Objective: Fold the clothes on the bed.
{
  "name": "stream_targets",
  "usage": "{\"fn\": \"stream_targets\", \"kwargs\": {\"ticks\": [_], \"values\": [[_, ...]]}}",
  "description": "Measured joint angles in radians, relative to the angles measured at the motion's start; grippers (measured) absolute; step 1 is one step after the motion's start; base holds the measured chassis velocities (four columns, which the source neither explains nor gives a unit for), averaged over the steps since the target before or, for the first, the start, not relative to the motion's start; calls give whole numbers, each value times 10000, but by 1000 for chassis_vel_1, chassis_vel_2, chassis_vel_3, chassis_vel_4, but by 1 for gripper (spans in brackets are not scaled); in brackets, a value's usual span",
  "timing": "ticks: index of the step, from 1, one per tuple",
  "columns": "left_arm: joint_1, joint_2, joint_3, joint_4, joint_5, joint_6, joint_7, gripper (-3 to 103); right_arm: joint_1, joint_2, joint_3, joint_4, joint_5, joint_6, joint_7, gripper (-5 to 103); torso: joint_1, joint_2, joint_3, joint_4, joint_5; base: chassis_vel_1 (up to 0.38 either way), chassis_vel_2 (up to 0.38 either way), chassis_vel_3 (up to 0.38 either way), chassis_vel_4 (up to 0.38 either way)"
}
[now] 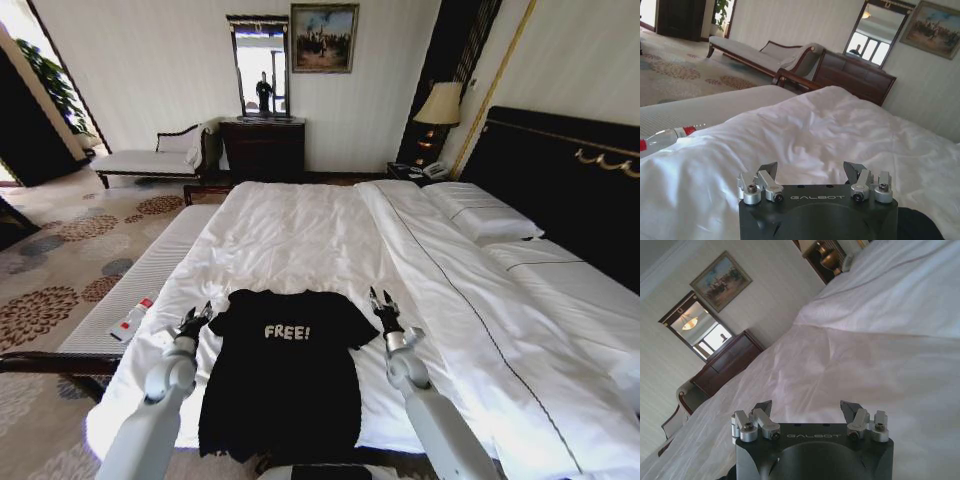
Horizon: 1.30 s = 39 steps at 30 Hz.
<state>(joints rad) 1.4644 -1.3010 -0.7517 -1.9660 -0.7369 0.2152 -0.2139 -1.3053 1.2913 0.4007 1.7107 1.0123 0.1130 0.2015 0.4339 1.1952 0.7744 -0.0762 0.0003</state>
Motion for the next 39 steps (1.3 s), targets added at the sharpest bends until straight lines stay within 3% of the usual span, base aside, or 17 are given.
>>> {"fn": "stream_targets", "kwargs": {"ticks": [2,4,6,8,17,26,32,34,37,39], "values": [[558,-369,-314,-389,566,-556,900,87,-543,270,74,545,604,-300,350,86,0,0,0,-2,-3,0,0,0,0],[710,-470,-369,-504,605,-716,1113,87,-653,334,79,653,718,-362,421,86,0,1,1,-2,-3,0,0,0,0],[1113,-753,-530,-844,396,-981,1498,97,-975,592,84,957,1007,-552,590,96,0,0,1,0,-4,0,0,0,0],[1752,-1147,-854,-1267,85,-1307,1810,100,-1203,985,67,1094,1218,-664,780,100,0,0,2,-3,-3,0,0,0,0],[2877,-1238,-1754,-1403,-458,-1972,2168,100,-930,1437,68,223,993,-471,766,100,1,0,3,1,-4,0,0,0,0],[2680,-1173,-1797,-1256,-824,-2025,2544,100,-426,1605,196,-753,778,-387,337,103,3,-1,3,-3,-4,0,0,0,0],[2556,-1095,-1755,-1039,-871,-2073,2546,100,-145,1758,243,-1034,781,-209,248,87,4,-1,4,-1,-3,0,0,0,0],[2487,-1091,-1737,-948,-862,-2096,2539,100,-25,1800,271,-1168,781,-132,238,76,4,-2,4,0,-2,0,0,0,0],[2415,-1092,-1709,-873,-857,-2100,2525,100,64,1805,300,-1269,778,-77,235,71,4,-2,4,-1,-3,0,0,0,0],[2366,-1095,-1680,-853,-924,-2095,2502,100,145,1803,333,-1341,774,18,244,60,4,-2,4,-2,-3,0,0,0,0]]}}
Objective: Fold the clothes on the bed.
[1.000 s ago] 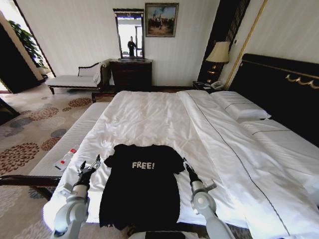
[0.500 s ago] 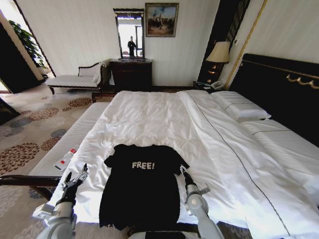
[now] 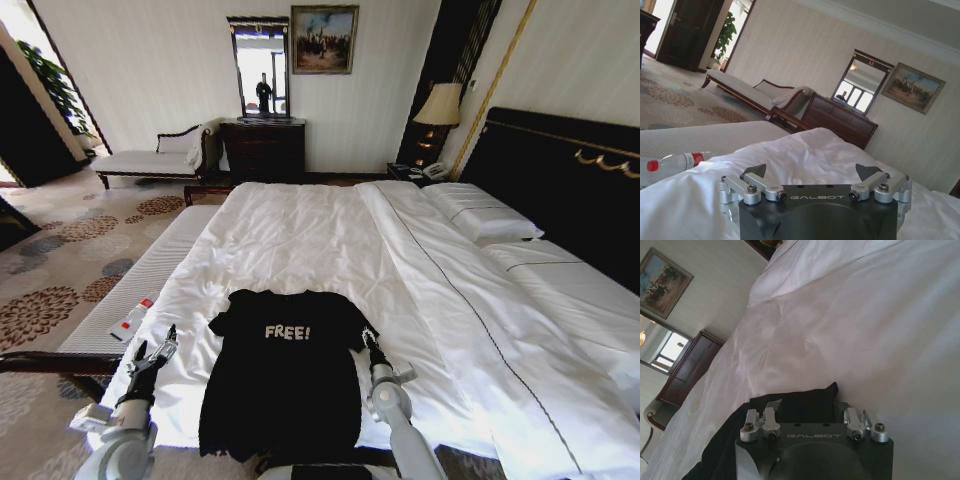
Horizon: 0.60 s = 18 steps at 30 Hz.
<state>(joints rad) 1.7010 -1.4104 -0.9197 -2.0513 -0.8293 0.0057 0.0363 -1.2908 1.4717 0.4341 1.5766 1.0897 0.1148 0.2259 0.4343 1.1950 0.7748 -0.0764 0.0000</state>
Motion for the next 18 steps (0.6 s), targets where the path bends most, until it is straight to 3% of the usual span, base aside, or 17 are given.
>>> {"fn": "stream_targets", "kwargs": {"ticks": [4,7,10,13,16,18], "values": [[-35,-22,36,-134,-384,201,-72,100,68,14,40,-106,-4,159,20,43,0,0,0,0,0,0,0,0,0],[-102,-50,69,-187,-467,290,-118,100,104,27,60,-223,-13,224,23,37,0,0,0,0,1,0,0,0,0],[-177,-86,175,-184,-410,331,-143,100,154,18,66,-394,-37,274,24,21,0,0,0,0,0,0,0,0,0],[-218,-129,248,-138,-325,336,-161,100,202,-8,71,-484,-45,287,23,15,0,0,0,0,0,0,0,0,0],[-249,-198,352,-90,-219,343,-185,100,305,-56,91,-613,-70,372,35,2,0,0,0,0,0,0,0,0,0],[-258,-216,379,-87,-160,346,-192,100,392,-73,129,-631,-52,488,117,1,0,0,0,0,1,0,0,0,0]]}}
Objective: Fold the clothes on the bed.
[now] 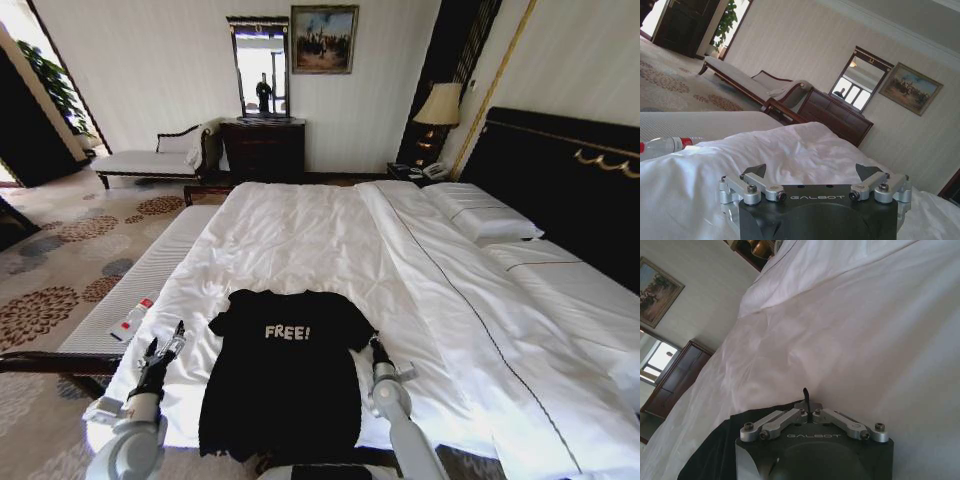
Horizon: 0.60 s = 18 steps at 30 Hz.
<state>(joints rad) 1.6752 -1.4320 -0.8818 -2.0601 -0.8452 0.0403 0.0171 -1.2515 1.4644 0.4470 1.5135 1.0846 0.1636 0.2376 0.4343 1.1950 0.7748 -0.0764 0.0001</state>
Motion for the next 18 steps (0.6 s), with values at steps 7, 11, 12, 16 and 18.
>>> {"fn": "stream_targets", "kwargs": {"ticks": [7,11,12,16,18], "values": [[-36,-29,21,28,80,9,-17,100,163,-163,78,181,24,153,-21,0,0,0,0,0,0,0,0,0,0],[-28,-83,66,46,213,6,-21,100,181,-273,107,427,12,211,-227,0,0,0,0,-1,0,0,0,0,0],[-20,-95,78,52,245,2,-21,100,182,-284,108,455,8,213,-253,0,0,0,0,0,0,0,0,0,0],[32,-157,125,61,369,-32,-21,100,221,-360,101,569,-63,215,-398,0,0,-1,0,0,0,0,0,0,0],[80,-197,143,57,422,-55,-21,100,299,-426,51,572,-204,211,-435,0,0,0,0,0,0,0,0,0,0]]}}
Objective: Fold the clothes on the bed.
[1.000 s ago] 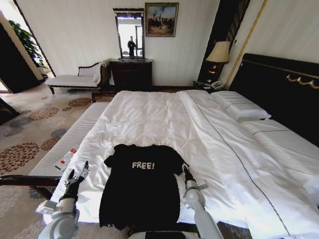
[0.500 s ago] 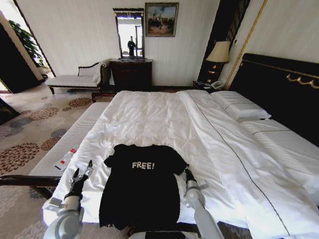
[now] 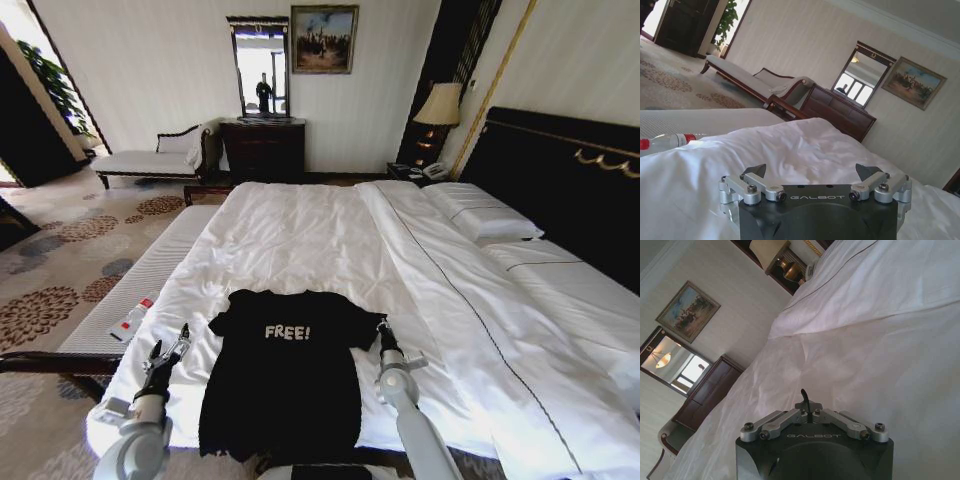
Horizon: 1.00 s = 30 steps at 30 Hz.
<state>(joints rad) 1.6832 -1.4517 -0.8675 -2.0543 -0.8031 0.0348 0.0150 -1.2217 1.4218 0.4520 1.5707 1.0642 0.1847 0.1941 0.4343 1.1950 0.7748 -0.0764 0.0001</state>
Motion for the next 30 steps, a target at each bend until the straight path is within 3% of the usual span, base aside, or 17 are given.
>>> {"fn": "stream_targets", "kwargs": {"ticks": [13,30], "values": [[292,-181,-28,-79,120,-196,17,100,-18,-160,-86,424,-316,-157,0,0,0,0,-1,-1,-1,0,0,0,0],[769,-480,9,-336,390,-293,6,100,107,-373,84,-781,-408,62,475,0,0,0,-1,1,0,0,0,0,0]]}}
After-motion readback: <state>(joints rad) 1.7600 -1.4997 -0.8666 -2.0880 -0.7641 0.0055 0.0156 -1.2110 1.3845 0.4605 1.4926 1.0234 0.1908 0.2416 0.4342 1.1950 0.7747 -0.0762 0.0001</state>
